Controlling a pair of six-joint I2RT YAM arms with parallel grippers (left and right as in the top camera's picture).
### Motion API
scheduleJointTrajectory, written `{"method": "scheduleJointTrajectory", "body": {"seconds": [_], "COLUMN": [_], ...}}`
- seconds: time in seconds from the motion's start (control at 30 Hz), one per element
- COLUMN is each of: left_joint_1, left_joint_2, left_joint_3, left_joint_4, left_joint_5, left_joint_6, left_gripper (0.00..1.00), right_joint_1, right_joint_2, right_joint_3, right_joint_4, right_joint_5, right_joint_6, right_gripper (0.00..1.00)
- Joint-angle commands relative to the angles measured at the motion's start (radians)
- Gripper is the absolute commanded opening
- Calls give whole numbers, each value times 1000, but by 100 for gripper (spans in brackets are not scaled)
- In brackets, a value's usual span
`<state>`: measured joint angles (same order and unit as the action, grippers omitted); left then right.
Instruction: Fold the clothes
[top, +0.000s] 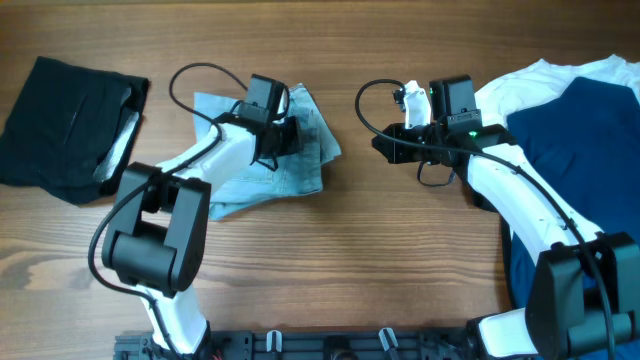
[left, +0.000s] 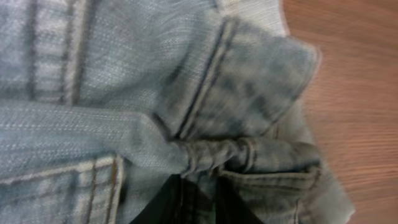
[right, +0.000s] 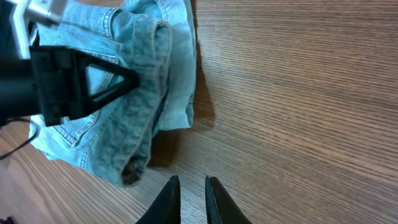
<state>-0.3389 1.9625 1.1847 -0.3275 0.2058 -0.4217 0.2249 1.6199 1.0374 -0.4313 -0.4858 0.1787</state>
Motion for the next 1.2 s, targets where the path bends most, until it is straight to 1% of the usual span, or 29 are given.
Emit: {"method": "scheduleJointTrajectory", "body": {"seconds": [0.0,0.1,0.13,0.17,0.2,0.27,0.37,0.43,0.47,0.53,0.57,0.6,0.67,0.73,0.8,0.83,0.87,0.9,0.93,0.97,1.03,1.07,1.17], "left_joint_1": [-63,-105,-125,-151,-164,-175,-175,-173,-171,-162,-152,-144,-118,-79,-27,-5,10,26,43,53,56,55,53], "left_joint_2": [78,72,70,65,56,33,-44,-109,-151,-229,-277,-304,-369,-422,-457,-461,-461,-457,-448,-438,-424,-419,-403], "left_joint_3": [-4,-4,-4,-4,-4,-4,0,1,1,1,1,1,1,1,1,1,1,-1,-7,-16,-42,-58,-115], "left_joint_4": [34,28,8,-37,-69,-111,-189,-233,-250,-275,-291,-300,-340,-396,-469,-506,-533,-568,-605,-634,-642,-638,-622], "left_joint_5": [138,216,252,277,277,277,289,283,270,222,188,168,98,55,55,55,55,55,55,55,55,55,46], "left_joint_6": [-13,-12,-12,-12,-12,-9,26,45,48,48,47,46,16,-6,-24,-32,-32,-31,-32,-31,-28,-28,-28], "left_gripper": [15,14,13,11,9,8,8,10,15,33,39,43,46,46,46,45,44,41,36,30,23,20,17], "right_joint_1": [1,1,1,1,1,1,2,3,8,23,37,47,78,109,134,140,143,142,141,137,129,127,127], "right_joint_2": [14,14,14,14,14,14,15,19,23,42,58,69,99,127,160,176,188,205,229,255,291,305,330], "right_joint_3": [2,2,2,2,2,2,2,2,2,2,2,2,1,1,1,1,1,1,1,1,1,1,1], "right_joint_4": [0,1,3,11,21,50,111,134,137,124,104,90,43,-1,-33,-40,-42,-42,-45,-53,-57,-61,-110], "right_joint_5": [40,69,87,115,129,143,145,145,132,70,4,-29,-76,-69,-32,24,82,183,325,448,504,496,435], "right_joint_6": [4,4,4,4,4,4,6,8,6,-17,-74,-105,-163,-212,-230,-209,-170,-89,34,146,197,201,217], "right_gripper": [13,14,14,15,17,18,21,22,22,22,22,22,22,22,21,18,15,8,4,4,4,4,4]}}
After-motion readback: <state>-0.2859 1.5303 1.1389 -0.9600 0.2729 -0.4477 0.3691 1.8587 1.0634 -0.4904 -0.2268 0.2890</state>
